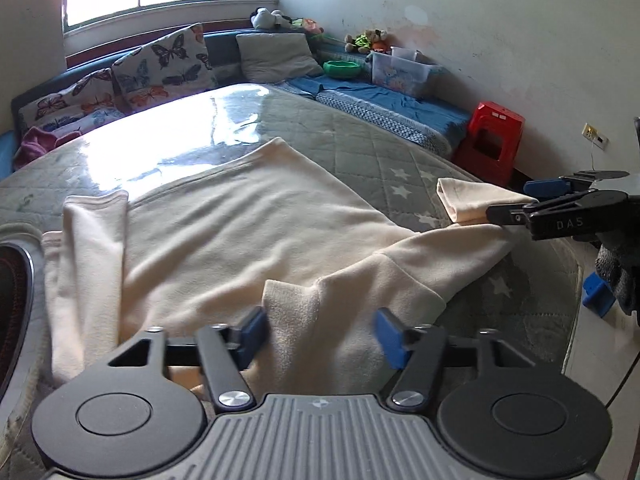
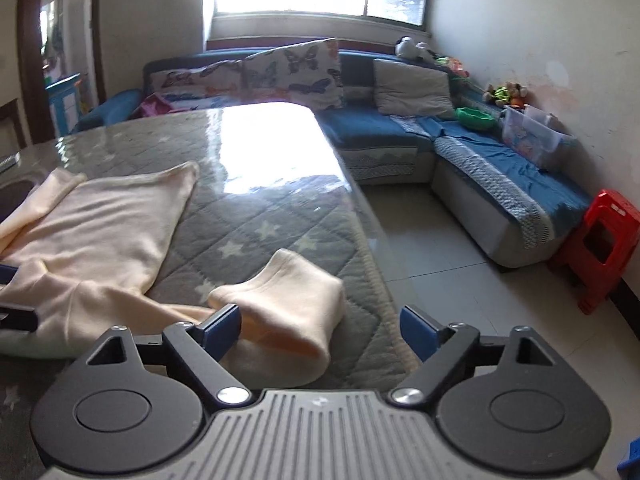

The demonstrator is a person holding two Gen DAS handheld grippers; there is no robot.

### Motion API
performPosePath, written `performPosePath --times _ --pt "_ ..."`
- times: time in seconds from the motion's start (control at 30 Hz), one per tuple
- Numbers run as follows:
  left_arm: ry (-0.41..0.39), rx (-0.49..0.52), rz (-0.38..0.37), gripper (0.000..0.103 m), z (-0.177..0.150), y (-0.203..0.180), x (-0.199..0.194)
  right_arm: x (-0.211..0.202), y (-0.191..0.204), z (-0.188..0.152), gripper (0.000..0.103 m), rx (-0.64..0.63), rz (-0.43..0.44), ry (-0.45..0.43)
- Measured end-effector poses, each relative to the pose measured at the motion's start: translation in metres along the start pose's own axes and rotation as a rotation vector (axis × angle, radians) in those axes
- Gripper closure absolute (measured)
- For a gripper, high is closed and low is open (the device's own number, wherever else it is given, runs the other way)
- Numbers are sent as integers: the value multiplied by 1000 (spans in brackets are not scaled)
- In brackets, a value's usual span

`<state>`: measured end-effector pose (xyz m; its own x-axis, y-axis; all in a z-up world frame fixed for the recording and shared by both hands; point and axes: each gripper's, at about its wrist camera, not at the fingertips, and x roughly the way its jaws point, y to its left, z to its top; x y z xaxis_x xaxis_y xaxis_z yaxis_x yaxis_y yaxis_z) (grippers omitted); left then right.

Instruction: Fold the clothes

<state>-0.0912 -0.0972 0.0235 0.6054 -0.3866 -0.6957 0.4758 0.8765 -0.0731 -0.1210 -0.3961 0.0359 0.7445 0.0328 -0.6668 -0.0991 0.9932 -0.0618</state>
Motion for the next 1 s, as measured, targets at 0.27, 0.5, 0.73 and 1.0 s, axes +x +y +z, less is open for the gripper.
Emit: performPosePath --times 0.27,0.5,0.73,1.0 --pt "-43 29 -137 90 -3 -8 -22 4 -17 2 13 -2 -127 -20" --pt "-75 134 -304 91 -16 -30 -52 -8 -63 0 9 142 -276 -49" --pt "-93 188 -382 84 -21 -33 -72 -18 -81 -9 9 203 -303 -63" --pt "-107 94 -310 77 -8 -22 -56 -17 -40 0 9 134 -145 -80"
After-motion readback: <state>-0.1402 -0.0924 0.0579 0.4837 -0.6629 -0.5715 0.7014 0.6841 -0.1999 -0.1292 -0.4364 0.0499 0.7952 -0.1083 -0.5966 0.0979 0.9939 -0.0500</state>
